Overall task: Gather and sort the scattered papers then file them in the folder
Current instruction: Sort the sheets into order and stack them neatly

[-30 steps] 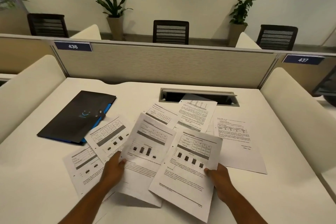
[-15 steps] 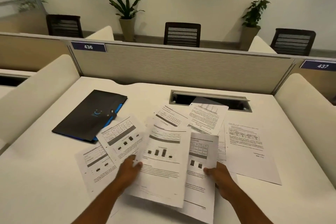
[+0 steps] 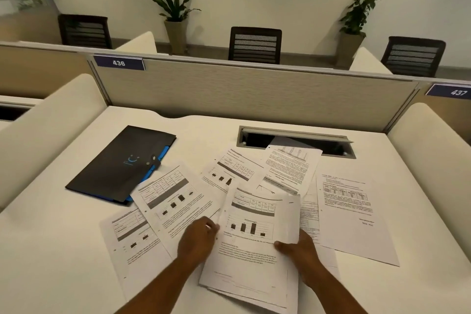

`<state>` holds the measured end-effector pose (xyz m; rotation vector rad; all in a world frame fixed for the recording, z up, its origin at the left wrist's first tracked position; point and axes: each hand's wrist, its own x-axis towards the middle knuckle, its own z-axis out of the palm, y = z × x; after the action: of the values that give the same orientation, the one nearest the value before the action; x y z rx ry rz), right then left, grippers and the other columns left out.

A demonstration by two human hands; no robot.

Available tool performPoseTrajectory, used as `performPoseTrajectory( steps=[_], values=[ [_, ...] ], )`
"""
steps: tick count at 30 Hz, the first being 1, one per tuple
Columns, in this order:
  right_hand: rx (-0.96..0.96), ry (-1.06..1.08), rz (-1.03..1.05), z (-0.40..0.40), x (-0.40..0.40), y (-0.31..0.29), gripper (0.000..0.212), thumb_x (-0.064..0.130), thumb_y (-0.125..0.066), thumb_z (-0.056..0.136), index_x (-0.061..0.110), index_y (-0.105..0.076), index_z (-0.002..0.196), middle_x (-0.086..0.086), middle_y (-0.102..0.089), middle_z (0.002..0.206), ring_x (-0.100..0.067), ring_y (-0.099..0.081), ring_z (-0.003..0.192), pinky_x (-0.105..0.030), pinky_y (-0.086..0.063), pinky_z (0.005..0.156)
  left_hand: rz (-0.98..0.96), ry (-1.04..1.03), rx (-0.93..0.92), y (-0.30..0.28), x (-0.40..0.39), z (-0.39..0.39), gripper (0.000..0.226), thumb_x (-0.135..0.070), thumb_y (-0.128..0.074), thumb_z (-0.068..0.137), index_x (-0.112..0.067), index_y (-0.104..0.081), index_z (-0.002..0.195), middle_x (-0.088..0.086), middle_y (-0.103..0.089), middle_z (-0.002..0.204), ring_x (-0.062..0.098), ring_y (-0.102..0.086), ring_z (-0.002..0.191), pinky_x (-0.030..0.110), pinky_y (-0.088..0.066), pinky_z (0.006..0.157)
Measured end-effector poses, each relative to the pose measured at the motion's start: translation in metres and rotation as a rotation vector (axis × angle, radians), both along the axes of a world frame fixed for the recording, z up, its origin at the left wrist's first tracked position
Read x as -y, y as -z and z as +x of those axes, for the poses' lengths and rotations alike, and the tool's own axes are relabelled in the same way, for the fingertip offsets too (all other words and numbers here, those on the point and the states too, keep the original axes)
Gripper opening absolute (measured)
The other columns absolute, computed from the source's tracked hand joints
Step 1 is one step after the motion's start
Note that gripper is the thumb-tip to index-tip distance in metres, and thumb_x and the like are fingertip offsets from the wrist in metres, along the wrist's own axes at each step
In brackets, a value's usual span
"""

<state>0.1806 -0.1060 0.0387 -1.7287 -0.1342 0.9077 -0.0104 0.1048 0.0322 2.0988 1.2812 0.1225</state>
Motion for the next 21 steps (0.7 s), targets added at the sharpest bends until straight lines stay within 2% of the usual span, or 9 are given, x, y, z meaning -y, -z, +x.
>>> performPoseTrajectory(
  steps=[2, 3, 4, 6, 8, 12, 17, 19, 21],
  values=[
    [0.009, -0.001, 0.003, 0.005, 0.0, 0.002, 0.063, -0.004, -0.083, 0.076, 0.009, -0.057, 0.132, -0.013, -0.07, 0.124, -0.039, -0.066, 0.112, -0.061, -0.053, 0.097, 0.209, -0.221, -0.124, 0.004, -0.015, -0.007, 0.042, -0.057, -0.061, 0.084, -0.027, -0.059, 0.113, 0.002, -0.06, 0.114, 0.019, -0.057, 0.101, 0.036, -0.054, 0.08],
    [0.009, -0.001, 0.007, 0.007, 0.001, 0.003, 0.063, -0.004, -0.082, 0.077, 0.008, -0.056, 0.133, -0.014, -0.069, 0.124, -0.039, -0.065, 0.113, -0.061, -0.053, 0.098, 0.229, -0.341, -0.218, 0.006, -0.023, -0.012, 0.061, -0.061, -0.063, 0.08, -0.021, -0.053, 0.126, 0.011, -0.05, 0.129, 0.028, -0.051, 0.112, 0.042, -0.051, 0.087],
    [0.005, 0.0, 0.011, 0.009, 0.001, 0.004, 0.063, -0.004, -0.082, 0.077, 0.008, -0.056, 0.133, -0.014, -0.069, 0.125, -0.039, -0.065, 0.113, -0.061, -0.053, 0.098, 0.168, -0.453, -0.29, 0.007, -0.03, -0.016, 0.081, -0.064, -0.066, 0.075, -0.016, -0.043, 0.136, 0.018, -0.037, 0.141, 0.036, -0.042, 0.123, 0.047, -0.045, 0.096],
    [-0.006, 0.009, 0.017, 0.013, 0.002, 0.007, 0.063, -0.004, -0.083, 0.076, 0.008, -0.057, 0.132, -0.014, -0.07, 0.123, -0.038, -0.066, 0.111, -0.06, -0.054, 0.097, 0.016, -0.593, -0.33, 0.007, -0.04, -0.022, 0.111, -0.066, -0.074, 0.065, -0.009, -0.022, 0.145, 0.026, -0.016, 0.148, 0.043, -0.026, 0.134, 0.052, -0.031, 0.109],
    [-0.015, 0.017, 0.02, 0.014, 0.001, 0.009, 0.063, -0.003, -0.085, 0.075, 0.009, -0.059, 0.13, -0.013, -0.072, 0.121, -0.037, -0.068, 0.108, -0.059, -0.056, 0.094, -0.013, -0.611, -0.336, 0.006, -0.046, -0.021, 0.123, -0.065, -0.08, 0.059, -0.008, -0.014, 0.146, 0.027, -0.017, 0.146, 0.043, -0.026, 0.133, 0.052, -0.031, 0.109],
    [-0.028, 0.018, 0.023, 0.015, 0.001, 0.011, 0.059, 0.002, -0.086, 0.074, 0.014, -0.062, 0.126, -0.008, -0.075, 0.114, -0.033, -0.072, 0.101, -0.055, -0.06, 0.086, 0.003, -0.557, -0.276, 0.001, -0.056, -0.021, 0.122, -0.047, -0.091, 0.056, -0.009, -0.018, 0.147, 0.026, -0.035, 0.138, 0.039, -0.039, 0.123, 0.053, -0.044, 0.098],
    [-0.066, -0.003, 0.039, 0.015, 0.005, 0.01, 0.058, 0.001, -0.085, 0.075, 0.016, -0.062, 0.126, -0.007, -0.076, 0.113, -0.032, -0.074, 0.1, -0.054, -0.061, 0.083, -0.127, -0.526, 0.2, 0.0, -0.065, -0.033, 0.118, 0.001, -0.087, 0.063, -0.018, -0.01, 0.151, 0.023, -0.056, 0.128, 0.041, -0.057, 0.117, 0.058, -0.051, 0.093],
    [-0.063, -0.013, 0.036, 0.015, 0.007, 0.008, 0.058, 0.002, -0.085, 0.076, 0.016, -0.061, 0.127, -0.007, -0.075, 0.116, -0.032, -0.073, 0.102, -0.055, -0.061, 0.085, -0.141, -0.542, 0.331, -0.007, -0.065, -0.035, 0.112, 0.006, -0.08, 0.071, -0.021, -0.007, 0.152, 0.023, -0.058, 0.13, 0.042, -0.058, 0.117, 0.057, -0.05, 0.094],
    [-0.048, -0.025, 0.032, 0.015, 0.009, 0.006, 0.058, 0.004, -0.085, 0.076, 0.016, -0.061, 0.128, -0.007, -0.075, 0.116, -0.032, -0.073, 0.104, -0.055, -0.06, 0.087, -0.144, -0.58, 0.439, -0.017, -0.066, -0.035, 0.095, 0.002, -0.072, 0.082, -0.02, -0.013, 0.152, 0.022, -0.057, 0.134, 0.041, -0.057, 0.12, 0.056, -0.048, 0.096]
  ],
)
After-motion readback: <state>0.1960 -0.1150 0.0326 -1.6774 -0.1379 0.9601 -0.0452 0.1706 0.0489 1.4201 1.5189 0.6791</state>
